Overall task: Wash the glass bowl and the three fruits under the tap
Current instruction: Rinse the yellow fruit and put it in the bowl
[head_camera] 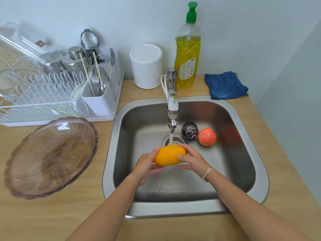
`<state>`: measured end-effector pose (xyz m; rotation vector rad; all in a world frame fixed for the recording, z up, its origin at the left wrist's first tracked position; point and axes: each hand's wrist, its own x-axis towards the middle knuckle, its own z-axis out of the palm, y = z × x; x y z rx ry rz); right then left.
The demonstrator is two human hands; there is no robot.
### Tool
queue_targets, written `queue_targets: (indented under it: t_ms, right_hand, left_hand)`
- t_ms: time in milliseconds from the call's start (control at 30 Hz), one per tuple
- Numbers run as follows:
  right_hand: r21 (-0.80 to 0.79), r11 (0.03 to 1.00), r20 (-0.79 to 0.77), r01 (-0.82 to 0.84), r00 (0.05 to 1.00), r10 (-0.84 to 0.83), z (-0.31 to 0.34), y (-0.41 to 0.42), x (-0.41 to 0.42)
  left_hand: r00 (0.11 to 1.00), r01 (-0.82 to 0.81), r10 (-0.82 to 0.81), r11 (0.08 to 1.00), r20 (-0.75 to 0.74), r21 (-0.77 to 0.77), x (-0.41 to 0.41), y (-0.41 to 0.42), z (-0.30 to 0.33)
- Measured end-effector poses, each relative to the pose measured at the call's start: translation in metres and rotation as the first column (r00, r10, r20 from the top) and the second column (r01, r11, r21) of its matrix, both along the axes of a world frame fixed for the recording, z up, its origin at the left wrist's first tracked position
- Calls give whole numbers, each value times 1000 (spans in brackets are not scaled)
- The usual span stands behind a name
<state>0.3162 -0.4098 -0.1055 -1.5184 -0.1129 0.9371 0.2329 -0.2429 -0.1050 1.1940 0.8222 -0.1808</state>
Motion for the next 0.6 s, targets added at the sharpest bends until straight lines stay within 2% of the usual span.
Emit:
queue_targets:
  t_ms: [67, 167, 267, 367, 467, 600]
  right_hand:
    - [-36, 999, 12, 24, 1000, -24, 1, 0, 1]
    - [-151, 988, -54, 14, 998, -22, 4, 0, 0]
    - [-198, 980, -118, -28, 993, 4, 3, 0, -1]
    - [-96, 995, -136, -35, 990, 22, 0, 2, -2]
    - [29, 999, -56, -28, 998, 30, -1, 1, -2]
    - [18, 1000, -48, 11, 999, -10, 4, 0, -1]
  left_hand:
    - [1000, 5, -4, 1000, 25, -24, 0, 0, 1]
    - [996, 64, -61, 997, 71, -43, -1, 0, 3]
    - [993, 50, -42, 997, 114, -61, 0, 0, 2]
    - [993, 12, -2, 996, 117, -86, -1, 0, 2]
    - [994, 21, -10, 995, 108, -99, -1, 0, 2]
    - [995, 54, -47, 996, 92, -74, -1, -2, 4]
